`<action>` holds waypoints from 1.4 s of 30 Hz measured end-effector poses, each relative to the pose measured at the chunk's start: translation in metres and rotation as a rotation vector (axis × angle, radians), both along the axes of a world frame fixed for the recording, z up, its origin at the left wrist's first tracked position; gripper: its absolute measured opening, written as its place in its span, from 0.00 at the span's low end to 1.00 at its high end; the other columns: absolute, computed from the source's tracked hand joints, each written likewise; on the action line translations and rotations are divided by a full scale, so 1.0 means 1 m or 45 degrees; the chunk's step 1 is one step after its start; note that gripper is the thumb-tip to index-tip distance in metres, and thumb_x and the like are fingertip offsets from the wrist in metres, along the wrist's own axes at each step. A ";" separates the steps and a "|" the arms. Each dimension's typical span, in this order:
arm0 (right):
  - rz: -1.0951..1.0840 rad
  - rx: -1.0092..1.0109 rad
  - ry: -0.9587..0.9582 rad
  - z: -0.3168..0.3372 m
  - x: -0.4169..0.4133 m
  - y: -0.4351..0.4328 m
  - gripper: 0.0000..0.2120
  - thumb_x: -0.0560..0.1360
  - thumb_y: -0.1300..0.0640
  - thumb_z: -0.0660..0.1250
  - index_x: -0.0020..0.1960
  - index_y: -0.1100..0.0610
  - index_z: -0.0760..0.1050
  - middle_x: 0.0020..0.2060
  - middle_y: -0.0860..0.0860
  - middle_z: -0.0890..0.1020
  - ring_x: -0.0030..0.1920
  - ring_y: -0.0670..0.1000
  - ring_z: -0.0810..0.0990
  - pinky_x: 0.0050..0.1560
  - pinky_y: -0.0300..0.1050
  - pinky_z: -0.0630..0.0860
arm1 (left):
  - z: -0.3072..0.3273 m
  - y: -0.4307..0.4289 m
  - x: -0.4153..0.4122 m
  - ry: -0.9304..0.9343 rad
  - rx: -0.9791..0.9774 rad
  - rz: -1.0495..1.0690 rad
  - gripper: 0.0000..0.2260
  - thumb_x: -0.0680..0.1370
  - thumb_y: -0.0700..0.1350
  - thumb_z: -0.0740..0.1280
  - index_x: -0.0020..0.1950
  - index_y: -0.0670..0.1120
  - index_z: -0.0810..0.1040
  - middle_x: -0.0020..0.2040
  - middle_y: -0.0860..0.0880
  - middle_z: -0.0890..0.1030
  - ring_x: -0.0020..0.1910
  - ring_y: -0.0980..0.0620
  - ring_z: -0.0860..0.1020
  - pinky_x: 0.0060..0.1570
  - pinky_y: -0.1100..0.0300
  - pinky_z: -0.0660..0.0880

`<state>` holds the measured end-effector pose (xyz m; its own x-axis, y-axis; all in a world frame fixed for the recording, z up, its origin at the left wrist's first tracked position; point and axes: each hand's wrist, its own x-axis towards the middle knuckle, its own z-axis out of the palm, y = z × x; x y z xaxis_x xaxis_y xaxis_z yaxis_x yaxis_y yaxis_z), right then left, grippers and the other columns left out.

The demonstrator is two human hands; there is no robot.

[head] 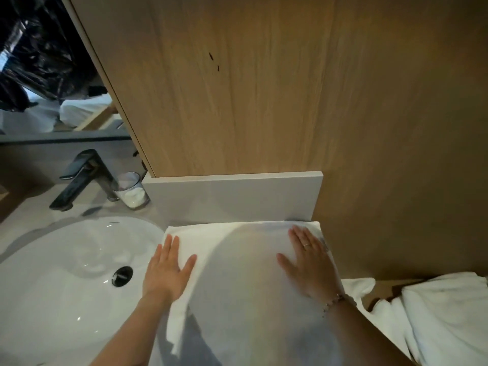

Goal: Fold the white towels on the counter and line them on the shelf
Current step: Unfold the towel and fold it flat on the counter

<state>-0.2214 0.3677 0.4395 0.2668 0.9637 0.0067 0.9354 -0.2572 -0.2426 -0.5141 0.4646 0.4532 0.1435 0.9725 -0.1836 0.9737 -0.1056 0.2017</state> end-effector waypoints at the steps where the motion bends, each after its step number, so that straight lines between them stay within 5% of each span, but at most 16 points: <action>1: -0.030 -0.006 -0.006 0.001 -0.001 0.001 0.54 0.60 0.27 0.18 0.78 0.51 0.46 0.77 0.46 0.49 0.77 0.48 0.46 0.72 0.43 0.37 | 0.000 0.000 -0.003 -0.005 -0.006 0.026 0.31 0.80 0.60 0.46 0.78 0.47 0.43 0.78 0.50 0.42 0.77 0.50 0.44 0.75 0.54 0.44; 6: -0.131 0.019 0.032 0.016 -0.038 -0.006 0.45 0.67 0.37 0.27 0.77 0.59 0.48 0.77 0.54 0.50 0.77 0.55 0.49 0.73 0.47 0.39 | 0.010 -0.038 0.018 -0.009 0.092 0.058 0.31 0.78 0.55 0.40 0.76 0.38 0.52 0.77 0.40 0.52 0.77 0.43 0.50 0.73 0.49 0.50; 9: -0.045 0.160 0.063 0.016 -0.097 -0.043 0.30 0.76 0.47 0.45 0.71 0.61 0.65 0.69 0.56 0.70 0.70 0.57 0.65 0.71 0.49 0.48 | 0.004 -0.096 0.041 -0.071 0.146 -0.248 0.28 0.74 0.50 0.50 0.66 0.36 0.73 0.67 0.38 0.72 0.66 0.41 0.72 0.65 0.51 0.67; 12: 0.109 0.096 0.171 0.007 -0.136 -0.085 0.24 0.75 0.51 0.52 0.65 0.58 0.74 0.65 0.54 0.76 0.67 0.53 0.66 0.68 0.51 0.48 | 0.002 -0.149 0.048 -0.117 0.105 -0.410 0.23 0.72 0.50 0.55 0.59 0.41 0.80 0.64 0.46 0.73 0.60 0.48 0.77 0.55 0.60 0.73; 15: 0.113 0.041 0.078 0.003 -0.115 -0.107 0.29 0.81 0.46 0.41 0.66 0.57 0.74 0.66 0.52 0.75 0.68 0.52 0.69 0.69 0.50 0.50 | -0.004 -0.165 0.027 -0.200 0.093 -0.318 0.26 0.75 0.53 0.51 0.67 0.43 0.74 0.69 0.47 0.67 0.68 0.48 0.69 0.66 0.57 0.65; 19: 0.065 -0.018 0.017 0.003 -0.050 -0.125 0.31 0.78 0.42 0.43 0.70 0.57 0.69 0.70 0.53 0.70 0.71 0.53 0.66 0.70 0.49 0.55 | -0.007 -0.153 -0.018 -0.070 0.232 -0.277 0.35 0.76 0.60 0.37 0.75 0.41 0.58 0.74 0.48 0.54 0.74 0.48 0.57 0.70 0.54 0.51; 22: -0.105 -0.116 0.094 0.007 -0.016 -0.137 0.37 0.72 0.39 0.34 0.77 0.53 0.52 0.77 0.50 0.52 0.77 0.50 0.49 0.74 0.50 0.47 | -0.005 -0.148 -0.043 -0.013 0.089 -0.198 0.38 0.69 0.61 0.28 0.75 0.43 0.40 0.75 0.51 0.38 0.72 0.57 0.37 0.71 0.59 0.37; 25: -0.222 0.038 -0.060 0.017 -0.032 -0.146 0.32 0.75 0.46 0.45 0.72 0.62 0.65 0.72 0.59 0.66 0.73 0.56 0.62 0.69 0.61 0.61 | 0.005 -0.165 -0.033 0.041 0.054 -0.097 0.32 0.76 0.56 0.34 0.77 0.41 0.42 0.77 0.46 0.40 0.76 0.49 0.39 0.73 0.54 0.40; 27: -0.123 0.200 -0.024 0.017 -0.073 -0.155 0.28 0.74 0.49 0.51 0.67 0.63 0.71 0.67 0.59 0.73 0.68 0.57 0.67 0.66 0.58 0.67 | 0.011 -0.190 -0.015 -0.014 0.145 -0.162 0.32 0.79 0.56 0.37 0.76 0.39 0.52 0.77 0.41 0.50 0.76 0.42 0.50 0.73 0.46 0.51; 29: 0.072 0.248 0.084 0.013 -0.127 -0.172 0.26 0.75 0.50 0.51 0.68 0.61 0.70 0.68 0.56 0.72 0.69 0.54 0.65 0.67 0.54 0.59 | 0.007 -0.224 0.004 -0.133 0.130 -0.340 0.36 0.75 0.61 0.34 0.76 0.43 0.55 0.77 0.46 0.52 0.76 0.43 0.52 0.71 0.45 0.55; 31: 0.207 0.159 0.120 0.012 -0.163 -0.188 0.25 0.81 0.51 0.44 0.68 0.57 0.72 0.68 0.53 0.73 0.69 0.52 0.67 0.67 0.51 0.54 | -0.002 -0.250 0.011 -0.197 0.017 -0.410 0.37 0.71 0.61 0.33 0.77 0.50 0.50 0.75 0.56 0.43 0.76 0.50 0.42 0.73 0.52 0.45; 35: 0.239 -0.037 0.009 0.004 -0.140 -0.200 0.31 0.81 0.44 0.37 0.68 0.55 0.72 0.68 0.51 0.73 0.67 0.51 0.72 0.66 0.49 0.57 | -0.007 -0.243 -0.022 -0.120 0.112 -0.385 0.31 0.78 0.62 0.39 0.74 0.49 0.62 0.74 0.51 0.57 0.73 0.49 0.54 0.69 0.50 0.54; 38: 0.180 -0.090 -0.029 0.001 -0.111 -0.201 0.32 0.79 0.40 0.39 0.71 0.55 0.67 0.70 0.51 0.70 0.70 0.52 0.68 0.69 0.47 0.56 | -0.011 -0.229 -0.060 -0.123 0.207 -0.261 0.36 0.73 0.66 0.28 0.75 0.51 0.48 0.75 0.54 0.48 0.75 0.54 0.45 0.73 0.57 0.45; 42: 0.073 -0.023 -0.009 0.001 -0.088 -0.208 0.37 0.75 0.32 0.39 0.76 0.52 0.57 0.75 0.49 0.58 0.75 0.51 0.57 0.73 0.45 0.46 | -0.010 -0.223 -0.084 -0.127 0.181 -0.188 0.36 0.73 0.67 0.32 0.75 0.47 0.48 0.75 0.55 0.48 0.75 0.57 0.45 0.72 0.60 0.45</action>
